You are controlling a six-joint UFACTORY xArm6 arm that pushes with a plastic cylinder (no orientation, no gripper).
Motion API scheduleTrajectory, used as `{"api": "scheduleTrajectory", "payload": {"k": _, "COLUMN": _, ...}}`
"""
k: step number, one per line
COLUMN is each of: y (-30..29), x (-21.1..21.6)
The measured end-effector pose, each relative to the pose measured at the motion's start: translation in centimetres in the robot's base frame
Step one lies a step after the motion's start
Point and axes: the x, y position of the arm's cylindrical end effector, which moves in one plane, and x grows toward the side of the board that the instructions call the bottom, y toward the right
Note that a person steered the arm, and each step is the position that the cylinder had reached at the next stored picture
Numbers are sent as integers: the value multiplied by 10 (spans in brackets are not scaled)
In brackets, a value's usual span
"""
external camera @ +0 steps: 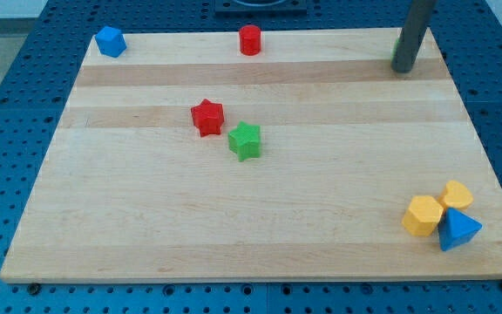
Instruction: Move the green circle to the top right corner of the board
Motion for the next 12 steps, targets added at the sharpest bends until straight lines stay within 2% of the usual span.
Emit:
{"api": "scheduleTrajectory", "payload": {"k": 1, "y": 29, "x": 13}}
{"api": "scheduleTrajectory", "payload": {"k": 2, "y": 50, "x": -1}}
{"api": "scheduleTrajectory", "payload": {"k": 4, "y": 18, "x": -11}}
{"api": "scheduleTrajectory", "payload": {"k": 8, "y": 10, "x": -44}}
{"api": "scheduleTrajectory", "payload": {"k": 12, "y": 10, "x": -48}}
